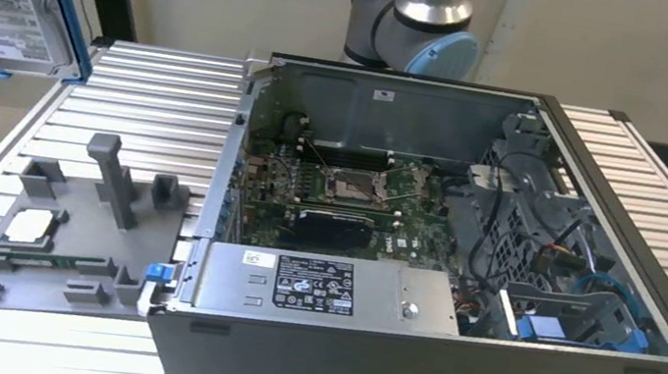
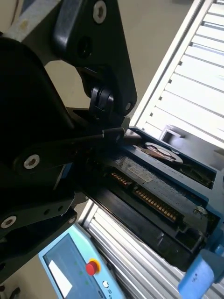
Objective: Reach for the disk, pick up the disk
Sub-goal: 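Pick up the disk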
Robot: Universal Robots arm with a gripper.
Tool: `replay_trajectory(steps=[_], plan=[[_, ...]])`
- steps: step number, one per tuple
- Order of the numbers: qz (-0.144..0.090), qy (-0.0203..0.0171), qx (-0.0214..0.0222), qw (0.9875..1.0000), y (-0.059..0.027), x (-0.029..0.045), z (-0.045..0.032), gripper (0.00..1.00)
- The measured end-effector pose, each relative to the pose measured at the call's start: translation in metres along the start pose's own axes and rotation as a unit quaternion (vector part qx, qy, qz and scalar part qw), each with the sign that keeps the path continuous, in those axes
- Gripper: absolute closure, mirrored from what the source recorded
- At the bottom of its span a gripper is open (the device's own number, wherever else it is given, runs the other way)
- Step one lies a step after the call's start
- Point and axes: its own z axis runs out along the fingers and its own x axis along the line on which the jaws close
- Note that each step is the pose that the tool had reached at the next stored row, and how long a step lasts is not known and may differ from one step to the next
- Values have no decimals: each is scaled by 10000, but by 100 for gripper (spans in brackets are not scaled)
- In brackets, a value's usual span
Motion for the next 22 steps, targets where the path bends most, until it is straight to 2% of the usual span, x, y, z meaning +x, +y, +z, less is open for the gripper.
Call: replay_trajectory(steps=[22], plan=[[0,0,0,10000,7,2,-386,100]])
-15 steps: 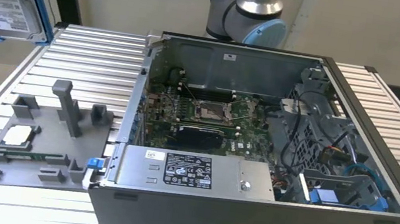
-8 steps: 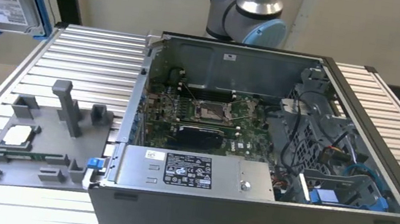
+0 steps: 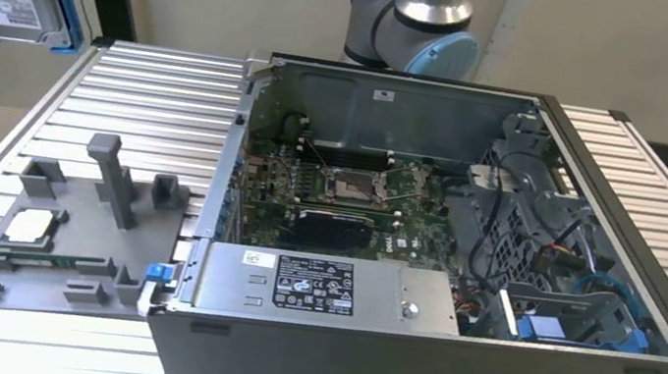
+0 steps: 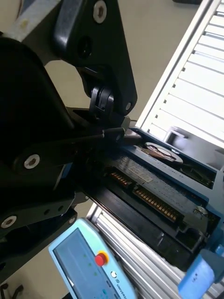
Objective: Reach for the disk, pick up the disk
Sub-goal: 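Pick up the disk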
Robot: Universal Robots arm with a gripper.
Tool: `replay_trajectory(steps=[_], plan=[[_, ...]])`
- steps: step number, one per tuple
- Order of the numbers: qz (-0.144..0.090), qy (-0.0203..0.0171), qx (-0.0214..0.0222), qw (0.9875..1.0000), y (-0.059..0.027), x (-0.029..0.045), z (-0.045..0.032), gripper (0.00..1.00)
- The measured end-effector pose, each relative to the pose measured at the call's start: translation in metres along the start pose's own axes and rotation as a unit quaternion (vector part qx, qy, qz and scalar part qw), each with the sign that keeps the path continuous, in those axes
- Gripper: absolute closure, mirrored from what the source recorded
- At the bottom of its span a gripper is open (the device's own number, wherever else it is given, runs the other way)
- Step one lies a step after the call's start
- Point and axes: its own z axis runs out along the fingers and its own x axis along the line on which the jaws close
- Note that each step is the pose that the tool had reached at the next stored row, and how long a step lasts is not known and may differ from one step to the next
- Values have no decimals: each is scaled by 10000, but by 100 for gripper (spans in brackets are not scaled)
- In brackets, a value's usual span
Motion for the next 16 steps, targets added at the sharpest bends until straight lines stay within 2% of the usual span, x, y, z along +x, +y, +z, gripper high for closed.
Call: replay_trajectory(steps=[11,16], plan=[[0,0,0,10000,0,0,-10,100],[0,0,0,10000,-38,0,-11,100]])
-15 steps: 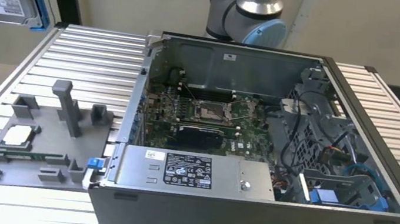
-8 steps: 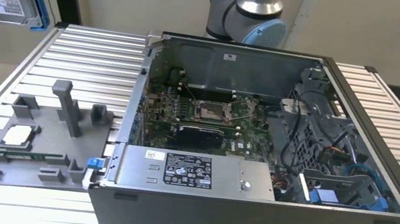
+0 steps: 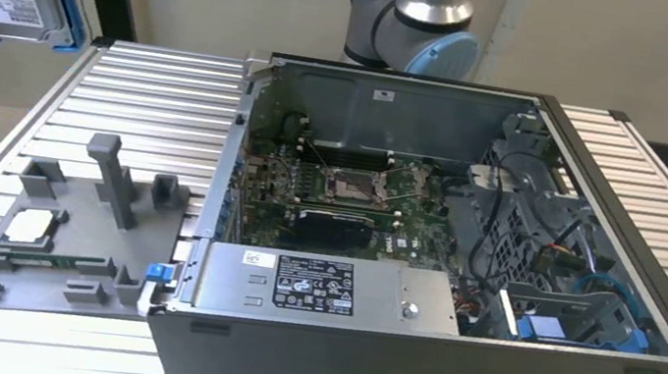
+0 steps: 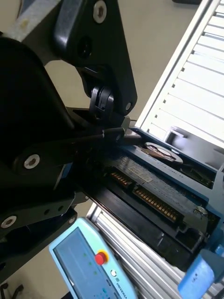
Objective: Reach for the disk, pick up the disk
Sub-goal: 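Pick up the disk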
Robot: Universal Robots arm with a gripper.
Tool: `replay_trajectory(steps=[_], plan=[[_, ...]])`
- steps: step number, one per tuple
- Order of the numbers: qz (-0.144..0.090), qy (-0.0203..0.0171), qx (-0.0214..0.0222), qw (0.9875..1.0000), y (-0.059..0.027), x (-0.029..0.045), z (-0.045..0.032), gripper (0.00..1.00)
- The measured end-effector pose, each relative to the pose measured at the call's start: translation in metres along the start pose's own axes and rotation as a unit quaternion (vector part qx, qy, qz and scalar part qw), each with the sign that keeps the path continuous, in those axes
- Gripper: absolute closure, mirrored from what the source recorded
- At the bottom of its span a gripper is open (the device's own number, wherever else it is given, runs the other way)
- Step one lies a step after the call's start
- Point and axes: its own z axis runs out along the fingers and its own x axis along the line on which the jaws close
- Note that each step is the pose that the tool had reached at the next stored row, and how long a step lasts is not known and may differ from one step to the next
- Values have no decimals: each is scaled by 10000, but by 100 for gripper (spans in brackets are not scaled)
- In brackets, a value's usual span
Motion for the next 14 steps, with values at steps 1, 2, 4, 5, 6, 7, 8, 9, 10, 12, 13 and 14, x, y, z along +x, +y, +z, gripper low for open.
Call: replay_trajectory(steps=[1,2,4,5,6,7,8,9,10,12,13,14], plan=[[0,0,-1,10000,-13,0,-1,100],[0,0,-1,10000,-28,0,-1,100],[0,0,-3,10000,-61,0,-1,100],[0,0,-4,10000,-78,0,-1,100],[0,0,-5,10000,-95,1,-2,100],[0,0,-7,10000,-114,1,-2,100],[0,0,-8,10000,-132,1,-3,100],[0,0,-10,10000,-150,1,-3,100],[0,0,-11,10000,-169,1,-3,100],[0,0,-13,10000,-203,1,-3,100],[0,0,-15,10000,-221,1,-4,100],[0,0,-16,10000,-238,1,-5,100]])
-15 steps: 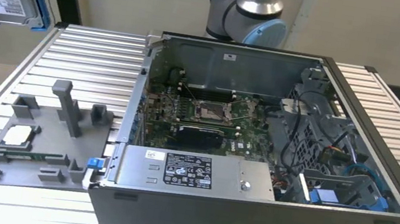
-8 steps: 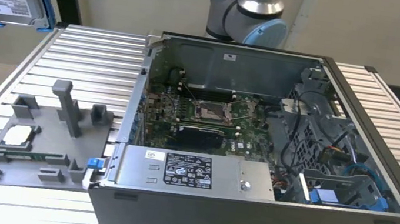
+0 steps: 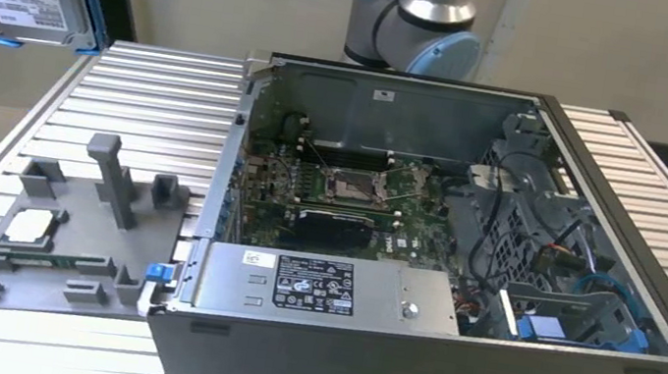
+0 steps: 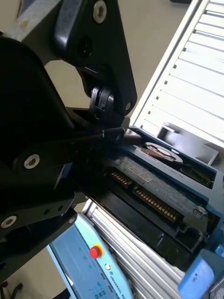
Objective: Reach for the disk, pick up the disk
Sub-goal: 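Pick up the disk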
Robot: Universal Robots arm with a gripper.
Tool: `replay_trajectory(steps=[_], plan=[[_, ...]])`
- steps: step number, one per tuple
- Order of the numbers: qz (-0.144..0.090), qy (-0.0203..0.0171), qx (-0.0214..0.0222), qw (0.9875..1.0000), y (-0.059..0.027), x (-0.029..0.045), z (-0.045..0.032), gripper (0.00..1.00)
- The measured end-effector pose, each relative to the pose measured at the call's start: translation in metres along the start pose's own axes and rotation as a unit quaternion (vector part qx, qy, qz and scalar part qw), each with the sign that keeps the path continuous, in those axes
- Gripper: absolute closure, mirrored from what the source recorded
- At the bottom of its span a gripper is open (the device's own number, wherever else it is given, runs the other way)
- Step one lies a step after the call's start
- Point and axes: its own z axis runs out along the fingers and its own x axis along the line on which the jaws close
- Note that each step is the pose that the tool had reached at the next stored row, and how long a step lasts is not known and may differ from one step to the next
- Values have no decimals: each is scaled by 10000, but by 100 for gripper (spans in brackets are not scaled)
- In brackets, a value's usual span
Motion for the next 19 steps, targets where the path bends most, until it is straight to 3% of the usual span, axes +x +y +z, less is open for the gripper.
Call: replay_trajectory(steps=[19], plan=[[0,0,-27,10000,-393,0,-8,100]])
